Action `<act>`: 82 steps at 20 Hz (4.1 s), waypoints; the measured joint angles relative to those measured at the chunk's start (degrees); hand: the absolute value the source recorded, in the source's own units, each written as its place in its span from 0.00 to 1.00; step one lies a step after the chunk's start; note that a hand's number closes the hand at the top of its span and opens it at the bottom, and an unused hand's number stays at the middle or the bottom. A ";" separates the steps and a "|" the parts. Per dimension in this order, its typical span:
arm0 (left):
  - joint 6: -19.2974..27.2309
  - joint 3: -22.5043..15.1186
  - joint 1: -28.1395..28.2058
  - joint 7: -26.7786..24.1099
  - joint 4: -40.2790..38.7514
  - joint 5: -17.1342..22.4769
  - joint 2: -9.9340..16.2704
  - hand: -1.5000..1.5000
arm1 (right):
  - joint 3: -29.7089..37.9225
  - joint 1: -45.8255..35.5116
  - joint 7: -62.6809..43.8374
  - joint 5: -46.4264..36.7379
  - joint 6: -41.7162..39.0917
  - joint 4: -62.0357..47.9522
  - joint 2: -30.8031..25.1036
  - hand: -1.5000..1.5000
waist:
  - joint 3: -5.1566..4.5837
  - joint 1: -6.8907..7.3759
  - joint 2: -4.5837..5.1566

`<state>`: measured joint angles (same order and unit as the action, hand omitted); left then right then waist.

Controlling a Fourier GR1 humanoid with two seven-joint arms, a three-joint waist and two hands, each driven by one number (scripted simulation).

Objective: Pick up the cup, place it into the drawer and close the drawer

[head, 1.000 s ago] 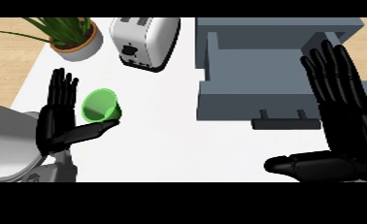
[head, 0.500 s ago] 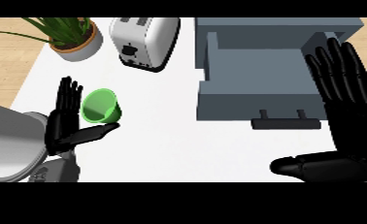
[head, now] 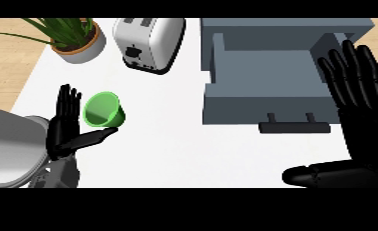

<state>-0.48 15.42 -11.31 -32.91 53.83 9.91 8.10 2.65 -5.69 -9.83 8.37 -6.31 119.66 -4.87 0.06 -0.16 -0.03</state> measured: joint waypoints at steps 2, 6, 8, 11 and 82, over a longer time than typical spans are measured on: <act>-0.19 0.63 -1.29 -2.54 -3.90 0.18 0.29 0.00 | -0.04 -0.36 -0.30 0.08 -0.27 -0.64 -0.16 0.00 | -0.03 -0.02 0.03; 0.14 0.86 -3.34 -6.75 -10.40 -0.29 0.36 0.00 | 1.45 -1.62 -0.91 1.58 -0.78 -1.16 -0.97 0.00 | -0.07 -0.09 0.08; 0.33 0.81 -4.15 -8.20 -12.83 -0.28 0.25 0.00 | 0.91 -1.06 -0.53 1.21 -0.74 -0.88 -0.51 0.00 | -0.08 -0.10 0.07; -0.92 1.26 -5.70 -9.95 -16.92 0.14 1.39 0.00 | -0.14 -0.85 0.10 0.11 -0.54 -1.19 0.16 0.00 | -0.08 -0.11 0.09; -6.21 -13.13 -7.85 6.95 23.27 6.53 -6.61 1.00 | 0.45 1.28 -1.42 -0.42 -0.43 0.99 0.50 0.00 | -0.02 0.49 -0.20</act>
<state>-6.70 2.29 -19.16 -25.96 77.10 16.44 1.49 3.10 -4.41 -11.25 7.96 -6.75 120.65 -4.37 0.05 0.33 -0.23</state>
